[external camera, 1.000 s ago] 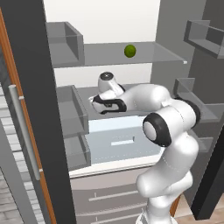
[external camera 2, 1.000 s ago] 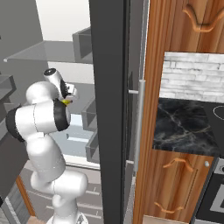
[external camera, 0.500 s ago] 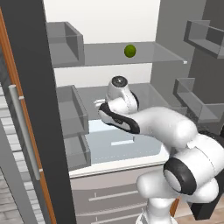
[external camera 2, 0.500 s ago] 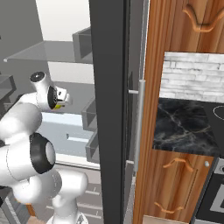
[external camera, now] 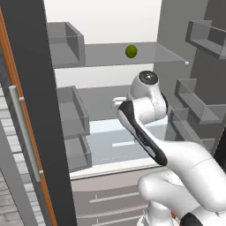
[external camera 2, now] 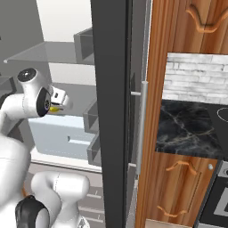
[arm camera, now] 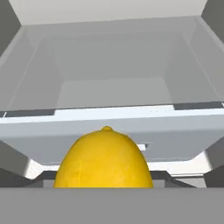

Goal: Grab the lemon and lime from the fridge, place them in the blender, close the lid, and turn on the blender to create a marinade.

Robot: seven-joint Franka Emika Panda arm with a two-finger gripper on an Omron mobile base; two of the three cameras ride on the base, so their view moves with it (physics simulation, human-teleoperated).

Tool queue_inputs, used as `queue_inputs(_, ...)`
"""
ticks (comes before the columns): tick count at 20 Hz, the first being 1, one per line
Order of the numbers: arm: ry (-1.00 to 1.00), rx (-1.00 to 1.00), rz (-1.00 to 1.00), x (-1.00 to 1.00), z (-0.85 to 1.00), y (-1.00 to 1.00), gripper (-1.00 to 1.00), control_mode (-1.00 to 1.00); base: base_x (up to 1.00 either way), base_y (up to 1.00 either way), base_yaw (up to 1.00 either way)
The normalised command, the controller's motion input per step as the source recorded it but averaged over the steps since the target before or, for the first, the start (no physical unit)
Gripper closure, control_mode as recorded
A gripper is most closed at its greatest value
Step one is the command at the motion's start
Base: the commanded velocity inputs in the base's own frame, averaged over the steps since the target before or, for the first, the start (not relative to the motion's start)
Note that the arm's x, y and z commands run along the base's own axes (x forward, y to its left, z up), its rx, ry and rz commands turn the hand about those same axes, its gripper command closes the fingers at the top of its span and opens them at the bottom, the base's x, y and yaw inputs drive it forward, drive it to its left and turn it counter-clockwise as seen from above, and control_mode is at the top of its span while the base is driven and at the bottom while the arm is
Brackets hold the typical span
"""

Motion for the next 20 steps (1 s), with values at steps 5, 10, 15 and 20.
queue_inputs(5, -0.01, 0.0, -0.09, -1.0, 0.03, -0.47, 1.0, -1.0, 0.0, 0.0, 0.0)
queue_inputs(10, 0.01, 0.0, -0.03, -0.93, -0.01, -0.11, 1.0, -1.0, 0.0, 0.0, 0.0)
queue_inputs(15, 0.21, -0.06, 0.0, -0.13, -0.29, 0.11, 1.0, -1.0, 0.0, 0.0, 0.0)
queue_inputs(20, 0.01, 0.0, 0.0, -0.37, -0.08, 0.09, 1.0, 1.0, -0.4, 0.02, -0.01)
